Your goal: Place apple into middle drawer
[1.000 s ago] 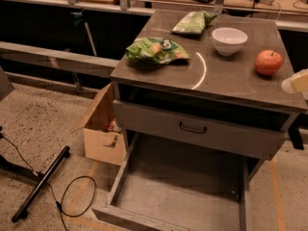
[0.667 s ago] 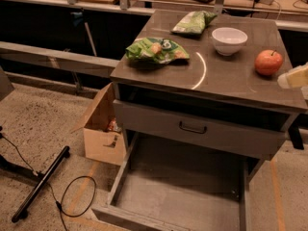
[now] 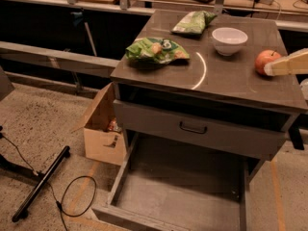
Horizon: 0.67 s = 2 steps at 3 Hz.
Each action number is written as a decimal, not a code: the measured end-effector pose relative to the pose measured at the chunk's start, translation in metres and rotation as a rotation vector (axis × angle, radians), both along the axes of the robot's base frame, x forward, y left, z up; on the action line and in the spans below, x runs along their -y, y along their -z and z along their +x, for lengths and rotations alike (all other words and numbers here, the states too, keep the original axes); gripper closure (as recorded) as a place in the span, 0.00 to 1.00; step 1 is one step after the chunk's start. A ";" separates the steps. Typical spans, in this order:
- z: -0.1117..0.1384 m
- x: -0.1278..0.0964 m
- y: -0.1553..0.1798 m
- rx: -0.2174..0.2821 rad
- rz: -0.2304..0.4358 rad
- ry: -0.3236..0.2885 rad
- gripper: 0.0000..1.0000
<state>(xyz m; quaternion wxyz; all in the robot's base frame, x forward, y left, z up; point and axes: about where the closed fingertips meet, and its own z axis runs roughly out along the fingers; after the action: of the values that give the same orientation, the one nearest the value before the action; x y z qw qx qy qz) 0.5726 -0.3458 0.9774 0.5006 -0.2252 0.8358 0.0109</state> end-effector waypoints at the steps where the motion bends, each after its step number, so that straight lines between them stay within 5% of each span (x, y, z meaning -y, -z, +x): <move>1: 0.032 0.018 0.015 0.013 0.009 0.066 0.00; 2: 0.060 0.041 0.029 0.021 0.027 0.149 0.00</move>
Offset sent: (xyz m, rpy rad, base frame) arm 0.0921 -0.0731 -0.0464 0.0484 -0.0309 -0.2560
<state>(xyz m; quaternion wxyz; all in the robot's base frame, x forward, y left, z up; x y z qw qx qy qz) 0.6328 -0.3866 0.9485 0.5118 -0.1560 0.8446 -0.0176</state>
